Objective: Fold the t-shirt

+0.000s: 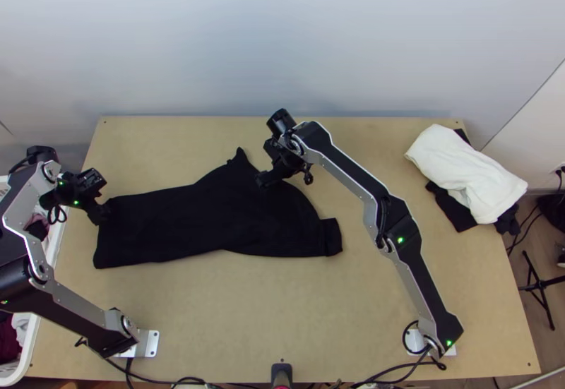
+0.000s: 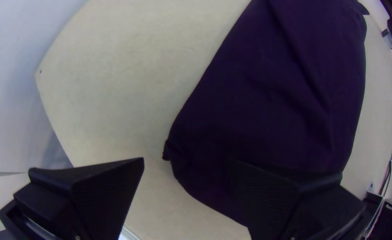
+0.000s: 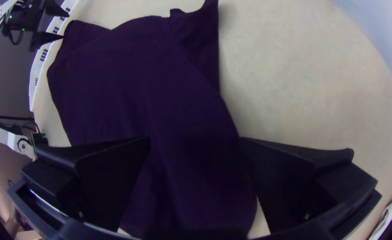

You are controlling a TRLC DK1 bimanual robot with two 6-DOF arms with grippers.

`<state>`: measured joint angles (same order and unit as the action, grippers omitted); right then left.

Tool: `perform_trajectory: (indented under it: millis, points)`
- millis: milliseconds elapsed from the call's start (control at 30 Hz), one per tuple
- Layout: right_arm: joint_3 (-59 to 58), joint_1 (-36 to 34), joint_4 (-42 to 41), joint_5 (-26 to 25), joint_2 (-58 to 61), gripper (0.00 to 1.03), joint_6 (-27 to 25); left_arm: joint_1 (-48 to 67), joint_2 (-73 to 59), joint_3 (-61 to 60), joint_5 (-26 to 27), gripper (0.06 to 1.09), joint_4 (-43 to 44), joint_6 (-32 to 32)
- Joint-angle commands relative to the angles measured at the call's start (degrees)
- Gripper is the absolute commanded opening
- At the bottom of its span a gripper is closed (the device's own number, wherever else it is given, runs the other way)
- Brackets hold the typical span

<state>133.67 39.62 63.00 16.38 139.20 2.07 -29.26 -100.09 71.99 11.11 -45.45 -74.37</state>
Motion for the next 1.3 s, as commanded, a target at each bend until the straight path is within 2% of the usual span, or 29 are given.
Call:
perform_trajectory:
  millis: [0, 133, 333, 500, 600, 667, 1100, 1267]
  points:
    - [0.28, -0.33, -3.32, -0.3, 0.81, 0.9, 0.4, -0.1, 1.83, -2.46, 0.14, 0.97, 0.98, 0.36]
    - [0.02, -0.24, -4.12, -2.32, 0.9, 0.88, 0.31, -0.28, 2.54, -3.43, 0.14, 0.97, 2.3, 0.54]
    - [-1.21, 0.64, -4.56, -2.5, 1.78, 0.86, 0.31, -0.1, 2.97, -4.4, 0.22, 0.97, 2.47, 0.72]
    - [-2.71, 0.64, -6.66, -3.73, 1.52, 0.49, -0.04, -0.1, 3.06, -4.49, 0.22, 0.97, 3.09, 0.8]
    - [-2.71, 0.46, -7.9, -3.64, 1.52, 0.19, -0.4, -0.1, 2.89, -4.4, 0.22, 0.97, 3.79, 0.63]
    - [-2.71, 0.46, -8.16, -3.64, 1.6, 0.03, -1.01, -0.1, 2.62, -4.31, 0.31, 0.97, 4.32, 0.63]
    - [-4.38, 0.73, -8.07, -3.55, -0.07, 0.03, -1.45, 1.57, -1.51, -1.23, 0.66, 0.97, 5.9, 0.89]
    - [-4.38, 0.73, -8.07, -3.55, -0.42, 0.03, -1.45, 3.24, -2.91, -1.67, 0.58, 0.77, 3.26, 1.42]
